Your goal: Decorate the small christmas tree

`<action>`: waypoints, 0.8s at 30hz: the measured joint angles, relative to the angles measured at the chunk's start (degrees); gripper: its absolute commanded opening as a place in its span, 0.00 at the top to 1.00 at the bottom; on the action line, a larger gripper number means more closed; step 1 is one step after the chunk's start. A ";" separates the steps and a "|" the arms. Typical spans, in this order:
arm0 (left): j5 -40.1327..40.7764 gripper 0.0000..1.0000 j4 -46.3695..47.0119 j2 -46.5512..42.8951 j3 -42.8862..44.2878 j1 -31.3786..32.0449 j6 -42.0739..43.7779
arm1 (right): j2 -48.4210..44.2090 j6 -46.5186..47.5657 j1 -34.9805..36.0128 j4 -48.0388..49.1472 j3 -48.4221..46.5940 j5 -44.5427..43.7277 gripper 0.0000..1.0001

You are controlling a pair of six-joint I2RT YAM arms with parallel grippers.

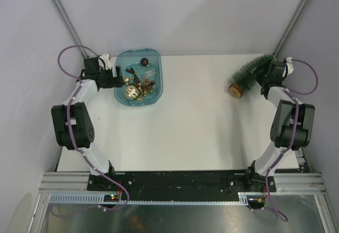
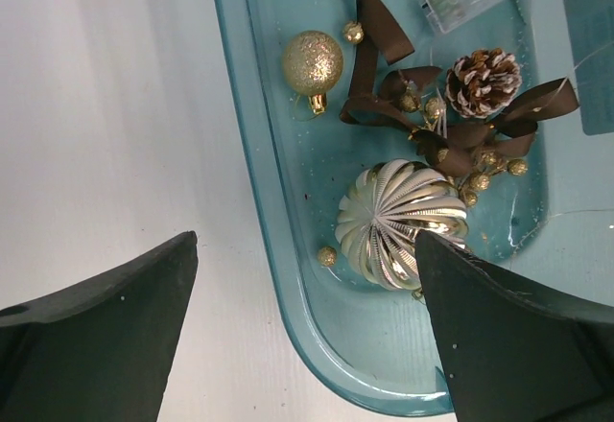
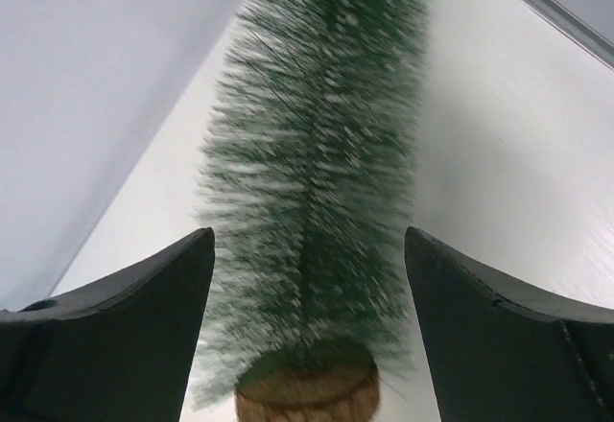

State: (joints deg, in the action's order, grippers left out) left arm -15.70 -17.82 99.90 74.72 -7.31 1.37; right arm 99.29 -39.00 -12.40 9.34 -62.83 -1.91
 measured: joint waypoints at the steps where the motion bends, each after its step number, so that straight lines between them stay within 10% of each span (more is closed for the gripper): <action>1: 0.04 0.00 -0.02 0.39 0.04 0.00 0.00 | 1.70 0.00 0.09 0.07 -2.43 0.44 0.20; 13: -0.07 0.00 -0.33 4.04 1.05 0.00 0.09 | 14.86 1.75 3.23 -6.36 -16.52 -1.03 0.55; 19: -1.07 0.05 -0.33 4.04 1.03 0.00 0.13 | 15.69 4.09 5.18 -11.98 -18.43 -3.50 0.96; 24: -2.95 0.14 -0.22 4.04 0.68 0.00 0.11 | 15.34 6.56 7.93 -14.14 -18.88 -5.53 1.00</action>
State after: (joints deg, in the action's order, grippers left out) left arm -18.65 -18.04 103.94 75.40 -7.31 1.48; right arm 114.63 -32.45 -4.47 -4.80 -81.71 -7.44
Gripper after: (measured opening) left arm 0.909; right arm 0.020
